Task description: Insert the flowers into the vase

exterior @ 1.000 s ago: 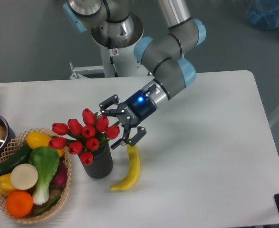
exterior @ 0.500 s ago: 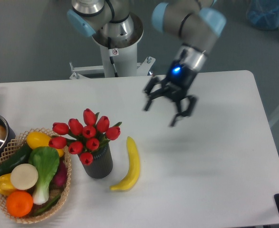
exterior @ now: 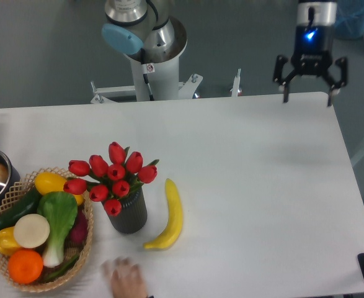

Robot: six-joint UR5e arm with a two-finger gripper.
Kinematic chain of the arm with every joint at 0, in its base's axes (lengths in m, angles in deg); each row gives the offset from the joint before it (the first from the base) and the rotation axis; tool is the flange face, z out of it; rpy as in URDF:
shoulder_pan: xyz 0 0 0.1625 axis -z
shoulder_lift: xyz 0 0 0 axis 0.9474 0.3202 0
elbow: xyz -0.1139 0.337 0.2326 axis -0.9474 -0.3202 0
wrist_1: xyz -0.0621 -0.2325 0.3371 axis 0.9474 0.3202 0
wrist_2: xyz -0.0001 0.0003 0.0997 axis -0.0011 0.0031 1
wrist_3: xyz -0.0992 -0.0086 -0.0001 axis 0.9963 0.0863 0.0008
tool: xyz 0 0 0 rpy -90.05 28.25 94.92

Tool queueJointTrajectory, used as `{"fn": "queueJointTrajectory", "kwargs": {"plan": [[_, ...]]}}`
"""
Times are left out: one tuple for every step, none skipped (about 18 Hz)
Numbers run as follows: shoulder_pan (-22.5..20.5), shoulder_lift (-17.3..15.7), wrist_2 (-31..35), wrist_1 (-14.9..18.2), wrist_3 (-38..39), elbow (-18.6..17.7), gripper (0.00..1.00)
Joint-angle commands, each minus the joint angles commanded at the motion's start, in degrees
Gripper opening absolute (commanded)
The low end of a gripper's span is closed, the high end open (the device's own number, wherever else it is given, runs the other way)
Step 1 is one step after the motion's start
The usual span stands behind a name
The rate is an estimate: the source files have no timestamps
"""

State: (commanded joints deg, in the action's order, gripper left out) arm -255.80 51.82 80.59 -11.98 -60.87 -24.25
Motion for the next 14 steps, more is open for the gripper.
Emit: {"fn": "queueJointTrajectory", "kwargs": {"plan": [[-0.2, -0.8, 1.6, 0.5, 0.0, 0.1, 1.00], [-0.4, -1.1, 2.7, 1.1, 0.0, 0.1, 1.00], [-0.5, -1.1, 3.4, 1.8, -0.3, 0.3, 1.00], [-0.9, -1.1, 3.6, 2.6, -2.1, 0.4, 1.00], [-1.3, -1.2, 3.6, 3.7, -5.3, 0.6, 1.00], [-1.8, -1.4, 4.1, 5.0, -9.0, 0.6, 1.00], [-2.5, -1.9, 4.9, 6.3, -12.3, 0.4, 1.00], [-3.3, -2.0, 5.5, 7.5, -15.0, 0.5, 1.00], [-4.0, -2.0, 5.6, 8.2, -17.1, 0.7, 1.00], [-4.2, -2.1, 5.5, 8.8, -18.4, 0.7, 1.00], [-4.2, -2.1, 5.5, 9.0, -18.7, 0.7, 1.00], [-4.1, -2.2, 5.5, 9.1, -18.7, 0.6, 1.00], [-4.1, -2.6, 5.5, 9.2, -17.9, 0.2, 1.00], [-4.1, -2.8, 5.5, 9.1, -17.9, -0.2, 1.00]]}}
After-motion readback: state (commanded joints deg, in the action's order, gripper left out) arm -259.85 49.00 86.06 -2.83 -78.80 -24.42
